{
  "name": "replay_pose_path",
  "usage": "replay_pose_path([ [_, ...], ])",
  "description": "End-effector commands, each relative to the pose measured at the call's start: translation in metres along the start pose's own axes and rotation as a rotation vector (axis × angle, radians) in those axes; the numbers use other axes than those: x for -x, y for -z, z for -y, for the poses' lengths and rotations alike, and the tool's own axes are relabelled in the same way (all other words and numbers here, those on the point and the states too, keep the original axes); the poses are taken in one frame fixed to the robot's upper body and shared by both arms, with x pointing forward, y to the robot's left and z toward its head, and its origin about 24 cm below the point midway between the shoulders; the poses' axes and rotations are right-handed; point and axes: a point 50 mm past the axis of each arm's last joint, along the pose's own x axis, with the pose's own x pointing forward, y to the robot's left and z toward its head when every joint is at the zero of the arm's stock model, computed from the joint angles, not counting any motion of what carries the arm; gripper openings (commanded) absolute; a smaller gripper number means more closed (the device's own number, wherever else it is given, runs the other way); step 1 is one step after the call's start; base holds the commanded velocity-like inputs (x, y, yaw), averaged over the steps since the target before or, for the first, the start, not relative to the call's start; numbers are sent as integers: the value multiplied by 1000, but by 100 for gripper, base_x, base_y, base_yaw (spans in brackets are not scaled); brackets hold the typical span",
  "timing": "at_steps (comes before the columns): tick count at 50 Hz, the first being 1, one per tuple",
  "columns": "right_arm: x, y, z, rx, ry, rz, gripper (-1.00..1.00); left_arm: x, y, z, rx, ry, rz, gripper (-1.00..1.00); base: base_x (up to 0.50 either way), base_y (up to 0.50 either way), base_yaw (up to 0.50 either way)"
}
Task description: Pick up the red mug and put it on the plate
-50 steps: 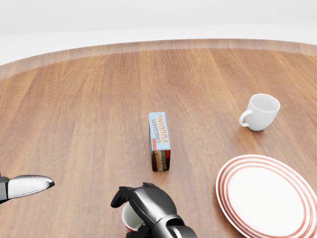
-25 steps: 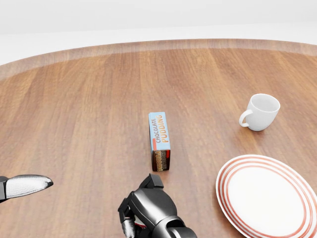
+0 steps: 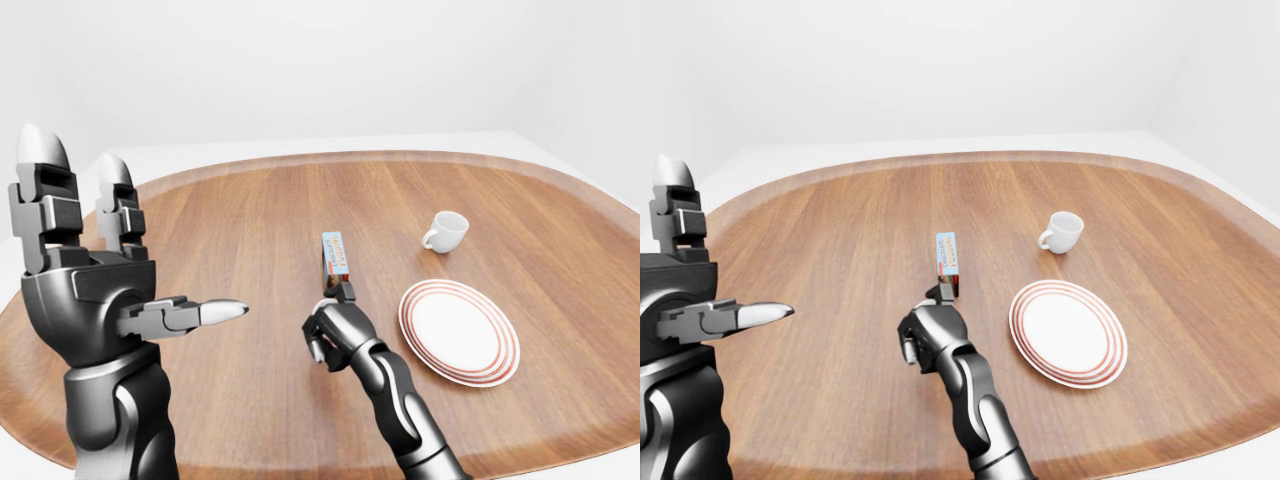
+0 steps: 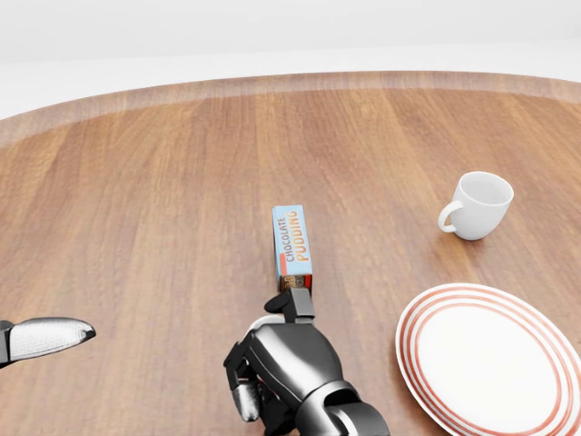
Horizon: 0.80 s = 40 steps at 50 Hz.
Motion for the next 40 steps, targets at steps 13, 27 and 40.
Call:
replay_pose_path([
  [13,21,14,49,38,132,-25,-100,0,0,0,-2,0,-2,100,0,0,0],
  [27,29,37,68,43,181,-95,-100,0,-1,-1,-2,-2,2,100,0,0,0],
  [40,30,72,98,32,256,-188,-100,0,-1,0,-2,-1,1,100,0,0,0],
])
